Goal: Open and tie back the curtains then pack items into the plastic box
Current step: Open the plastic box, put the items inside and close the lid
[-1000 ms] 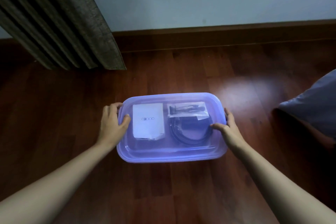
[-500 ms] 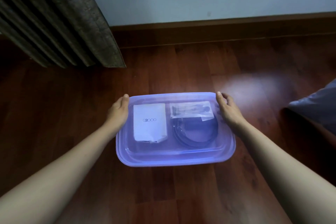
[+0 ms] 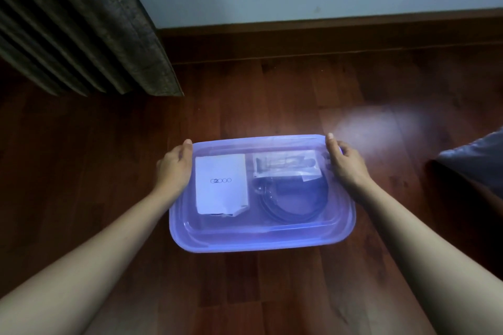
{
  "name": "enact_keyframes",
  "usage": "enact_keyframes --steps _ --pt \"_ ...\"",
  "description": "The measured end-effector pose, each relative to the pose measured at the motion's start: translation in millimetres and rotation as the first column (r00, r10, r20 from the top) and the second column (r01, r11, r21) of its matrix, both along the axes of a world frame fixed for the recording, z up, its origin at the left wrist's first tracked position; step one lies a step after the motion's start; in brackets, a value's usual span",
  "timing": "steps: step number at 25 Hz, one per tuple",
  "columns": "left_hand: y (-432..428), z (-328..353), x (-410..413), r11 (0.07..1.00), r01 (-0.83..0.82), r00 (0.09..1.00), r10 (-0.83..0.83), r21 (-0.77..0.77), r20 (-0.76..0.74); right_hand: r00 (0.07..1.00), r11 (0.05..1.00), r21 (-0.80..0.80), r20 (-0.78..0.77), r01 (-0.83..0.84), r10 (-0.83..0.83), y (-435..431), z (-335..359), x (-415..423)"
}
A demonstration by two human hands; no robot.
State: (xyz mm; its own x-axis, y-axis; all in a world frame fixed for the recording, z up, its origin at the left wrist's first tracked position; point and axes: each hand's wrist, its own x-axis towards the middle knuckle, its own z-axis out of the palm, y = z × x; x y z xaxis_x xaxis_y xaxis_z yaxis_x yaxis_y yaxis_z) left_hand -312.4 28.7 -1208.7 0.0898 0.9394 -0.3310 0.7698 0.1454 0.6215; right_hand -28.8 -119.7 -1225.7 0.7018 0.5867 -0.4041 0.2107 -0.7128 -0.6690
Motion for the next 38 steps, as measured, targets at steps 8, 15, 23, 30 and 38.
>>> enact_keyframes --steps 8,15,23,30,38 --pt "-6 9 -1 0.999 0.032 0.999 -0.032 -0.022 0.021 0.995 0.983 0.157 0.02 0.097 -0.101 -13 15 -5" --pt "-60 -15 -46 0.953 -0.199 0.978 0.207 -0.226 0.01 0.975 0.994 -0.027 -0.193 0.109 -0.112 -64 32 -45" --pt "-71 -3 -35 0.983 -0.183 0.981 0.18 -0.033 -0.069 0.982 0.989 -0.029 0.124 0.145 -0.14 -69 26 -63" --pt "-67 3 -50 0.968 -0.238 0.971 0.24 -0.076 0.009 0.931 0.957 0.183 -0.33 0.224 -0.155 -59 20 -61" --pt "-18 43 -194 0.792 -0.607 0.785 0.611 -0.063 0.105 0.703 0.878 0.446 -0.567 -0.174 0.428 47 59 -149"
